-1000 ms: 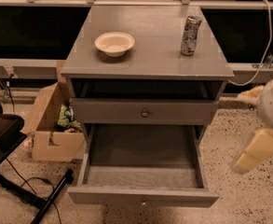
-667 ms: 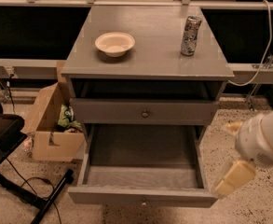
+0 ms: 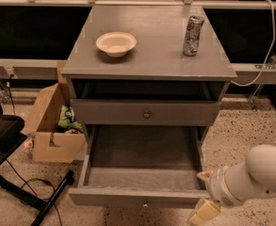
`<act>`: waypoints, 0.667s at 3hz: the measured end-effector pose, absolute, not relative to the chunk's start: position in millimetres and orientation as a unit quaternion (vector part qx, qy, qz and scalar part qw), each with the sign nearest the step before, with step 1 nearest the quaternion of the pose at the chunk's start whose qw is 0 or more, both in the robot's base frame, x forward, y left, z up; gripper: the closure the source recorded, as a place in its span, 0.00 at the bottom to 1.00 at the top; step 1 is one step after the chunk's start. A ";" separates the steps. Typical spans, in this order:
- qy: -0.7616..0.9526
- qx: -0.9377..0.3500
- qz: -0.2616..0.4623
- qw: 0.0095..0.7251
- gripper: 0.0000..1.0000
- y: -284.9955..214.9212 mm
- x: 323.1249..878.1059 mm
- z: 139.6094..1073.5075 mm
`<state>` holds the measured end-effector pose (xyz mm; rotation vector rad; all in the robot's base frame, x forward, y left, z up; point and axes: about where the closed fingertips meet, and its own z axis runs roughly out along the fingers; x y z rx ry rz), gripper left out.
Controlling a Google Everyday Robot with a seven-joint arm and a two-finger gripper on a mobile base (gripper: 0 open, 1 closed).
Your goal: Close middle drawer
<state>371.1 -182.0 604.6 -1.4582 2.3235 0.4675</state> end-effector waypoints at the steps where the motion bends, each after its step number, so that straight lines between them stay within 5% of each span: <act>1: 0.823 -0.508 0.190 0.170 0.37 -170.3 357.6 550.5; 2: 0.823 -0.506 0.193 0.170 0.61 -169.2 357.3 547.4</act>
Offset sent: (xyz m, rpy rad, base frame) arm -0.0118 0.0104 -0.0486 0.0310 0.0378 -0.0022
